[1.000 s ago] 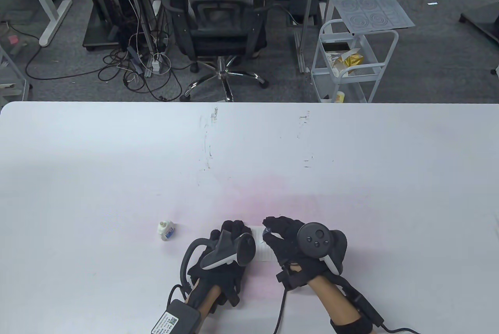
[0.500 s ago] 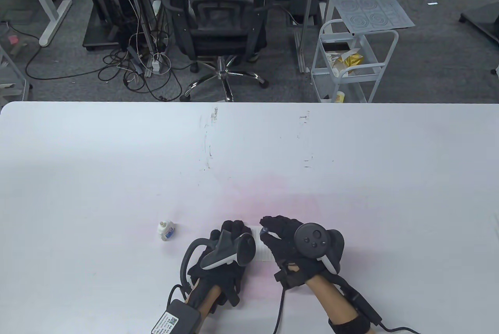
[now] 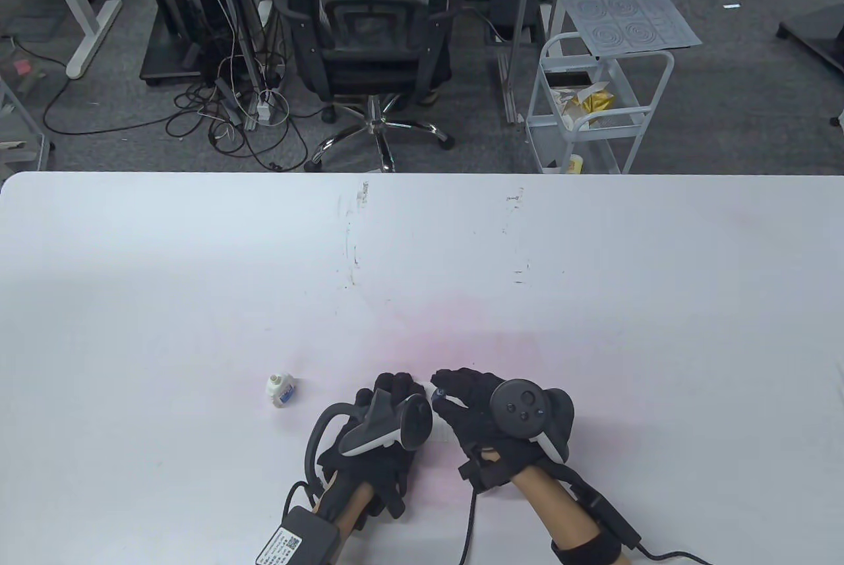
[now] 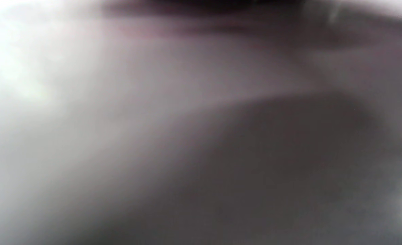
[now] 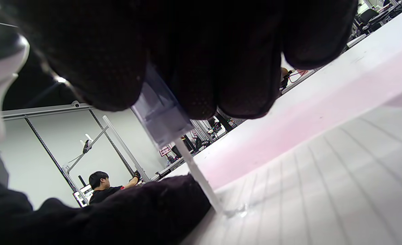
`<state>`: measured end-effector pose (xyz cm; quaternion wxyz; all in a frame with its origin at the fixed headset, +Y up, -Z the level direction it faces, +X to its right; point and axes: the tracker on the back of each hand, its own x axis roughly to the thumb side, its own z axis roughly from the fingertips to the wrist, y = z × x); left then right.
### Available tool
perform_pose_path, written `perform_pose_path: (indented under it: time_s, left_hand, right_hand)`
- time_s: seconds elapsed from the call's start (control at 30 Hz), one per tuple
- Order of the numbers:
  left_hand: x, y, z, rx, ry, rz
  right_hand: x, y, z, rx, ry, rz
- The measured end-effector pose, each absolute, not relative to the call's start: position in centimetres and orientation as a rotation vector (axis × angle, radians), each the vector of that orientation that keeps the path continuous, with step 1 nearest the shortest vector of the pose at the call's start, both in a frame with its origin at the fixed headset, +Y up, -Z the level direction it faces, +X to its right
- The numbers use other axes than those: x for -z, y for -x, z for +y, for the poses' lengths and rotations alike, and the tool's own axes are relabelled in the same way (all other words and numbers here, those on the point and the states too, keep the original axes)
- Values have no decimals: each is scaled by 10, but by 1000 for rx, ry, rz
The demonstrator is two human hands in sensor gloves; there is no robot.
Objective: Brush correction fluid to cover black text
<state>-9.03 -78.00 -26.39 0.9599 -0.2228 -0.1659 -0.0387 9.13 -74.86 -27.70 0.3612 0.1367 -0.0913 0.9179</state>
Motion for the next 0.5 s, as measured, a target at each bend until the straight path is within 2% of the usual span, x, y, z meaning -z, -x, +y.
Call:
perform_pose_path:
  time_s: [0.5]
  left_hand:
    - [264,90,-780,78,452,-336]
  right_hand:
    - [274,-99,-741,-2337,-324,-313]
